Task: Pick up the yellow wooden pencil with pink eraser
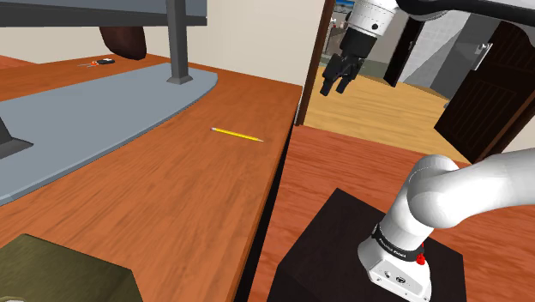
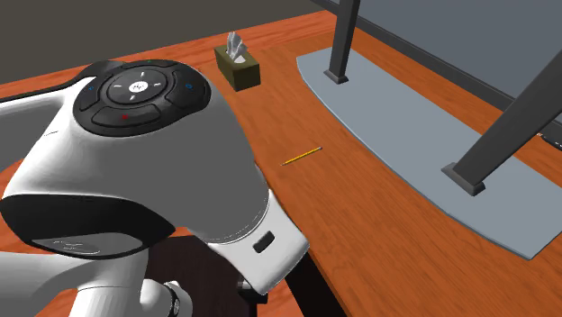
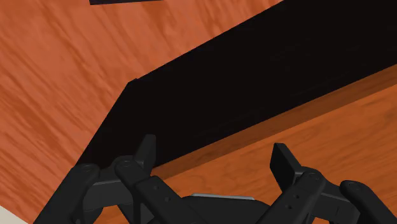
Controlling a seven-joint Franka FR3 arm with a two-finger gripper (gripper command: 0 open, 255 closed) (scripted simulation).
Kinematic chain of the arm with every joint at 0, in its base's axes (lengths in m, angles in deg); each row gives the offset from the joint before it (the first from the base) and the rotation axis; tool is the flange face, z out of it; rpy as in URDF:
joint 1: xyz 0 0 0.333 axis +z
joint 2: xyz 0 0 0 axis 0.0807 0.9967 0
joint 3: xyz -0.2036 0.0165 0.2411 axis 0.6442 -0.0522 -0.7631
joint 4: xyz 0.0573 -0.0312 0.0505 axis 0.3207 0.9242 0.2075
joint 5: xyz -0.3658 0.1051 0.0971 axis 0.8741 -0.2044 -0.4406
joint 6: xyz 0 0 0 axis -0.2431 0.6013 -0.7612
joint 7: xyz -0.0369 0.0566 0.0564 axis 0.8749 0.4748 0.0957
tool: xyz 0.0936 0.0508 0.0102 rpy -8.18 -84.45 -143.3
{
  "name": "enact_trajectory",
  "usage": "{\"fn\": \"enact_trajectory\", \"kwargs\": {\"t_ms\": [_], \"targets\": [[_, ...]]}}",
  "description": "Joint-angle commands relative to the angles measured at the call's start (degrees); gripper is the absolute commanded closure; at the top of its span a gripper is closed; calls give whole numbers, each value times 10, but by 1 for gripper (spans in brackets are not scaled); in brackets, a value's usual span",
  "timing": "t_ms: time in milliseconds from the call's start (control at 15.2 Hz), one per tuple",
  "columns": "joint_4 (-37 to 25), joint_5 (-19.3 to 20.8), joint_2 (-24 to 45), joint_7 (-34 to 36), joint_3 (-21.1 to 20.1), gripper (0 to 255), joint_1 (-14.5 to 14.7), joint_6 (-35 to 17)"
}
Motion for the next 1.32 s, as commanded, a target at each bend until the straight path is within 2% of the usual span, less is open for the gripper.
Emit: {"fn": "enact_trajectory", "kwargs": {"t_ms": [0, 330, 660, 990, 1254], "targets": [[0, 0, 0, 0, 0, 0, 0, 0], [3, -1, 25, 60, -80, 0, 12, -72], [-12, 16, 68, 124, -163, 0, 13, -140], [-43, 55, 126, 198, -253, 0, -3, -197], [-82, 108, 183, 266, -332, 0, -30, -229]]}}
